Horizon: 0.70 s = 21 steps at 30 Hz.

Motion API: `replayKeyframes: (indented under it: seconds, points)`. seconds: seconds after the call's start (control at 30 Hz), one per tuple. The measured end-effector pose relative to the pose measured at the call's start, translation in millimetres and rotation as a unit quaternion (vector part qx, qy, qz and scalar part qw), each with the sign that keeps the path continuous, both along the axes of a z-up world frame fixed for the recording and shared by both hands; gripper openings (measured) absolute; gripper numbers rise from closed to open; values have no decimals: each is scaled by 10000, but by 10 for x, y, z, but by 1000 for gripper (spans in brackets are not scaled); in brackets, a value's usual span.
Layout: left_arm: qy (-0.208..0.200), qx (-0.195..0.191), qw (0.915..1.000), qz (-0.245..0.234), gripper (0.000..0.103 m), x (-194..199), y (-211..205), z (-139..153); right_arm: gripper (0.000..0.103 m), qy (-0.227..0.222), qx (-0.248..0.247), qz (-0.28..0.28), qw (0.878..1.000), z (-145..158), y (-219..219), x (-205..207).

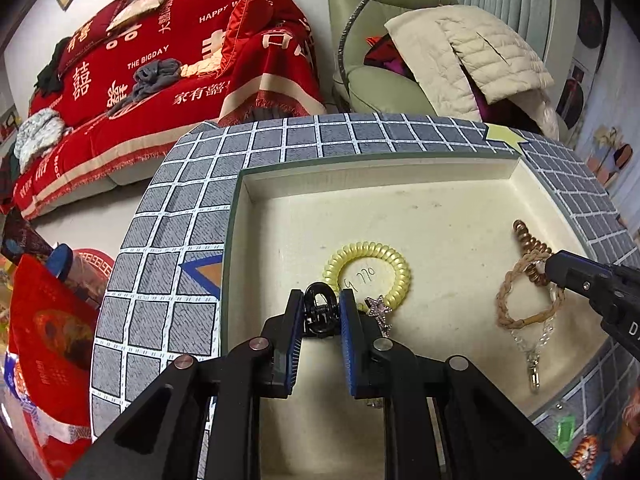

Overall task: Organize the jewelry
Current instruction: 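Carry the claw clip with the left tool while the right tool carries the bracelet into the tray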

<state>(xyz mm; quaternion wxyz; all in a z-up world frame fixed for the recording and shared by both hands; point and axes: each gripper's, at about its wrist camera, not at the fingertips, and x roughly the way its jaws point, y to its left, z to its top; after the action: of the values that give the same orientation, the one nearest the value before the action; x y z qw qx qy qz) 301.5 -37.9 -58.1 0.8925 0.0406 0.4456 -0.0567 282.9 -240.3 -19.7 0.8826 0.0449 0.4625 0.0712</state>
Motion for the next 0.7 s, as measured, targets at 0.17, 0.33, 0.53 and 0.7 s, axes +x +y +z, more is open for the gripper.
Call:
replayKeyframes:
  seconds: [0.17,0.33,0.53,0.7]
  points:
    - [5,187,9998,58,39,5,-28,-57,8,82,-77,-2,9999,-75,-2,13]
    - [10,238,9997,106,39,-4,-34,-60,9,181,-18,-19,9998,-99,-29,19]
    - [-74,200,9997,149,39,-41,-35,-13,51,-33,195,-37,9998,56,-64,-95]
    - [-179,151,9996,148,39,-96,-28,68,62,-225,262,-60,9994,217,-71,-201]
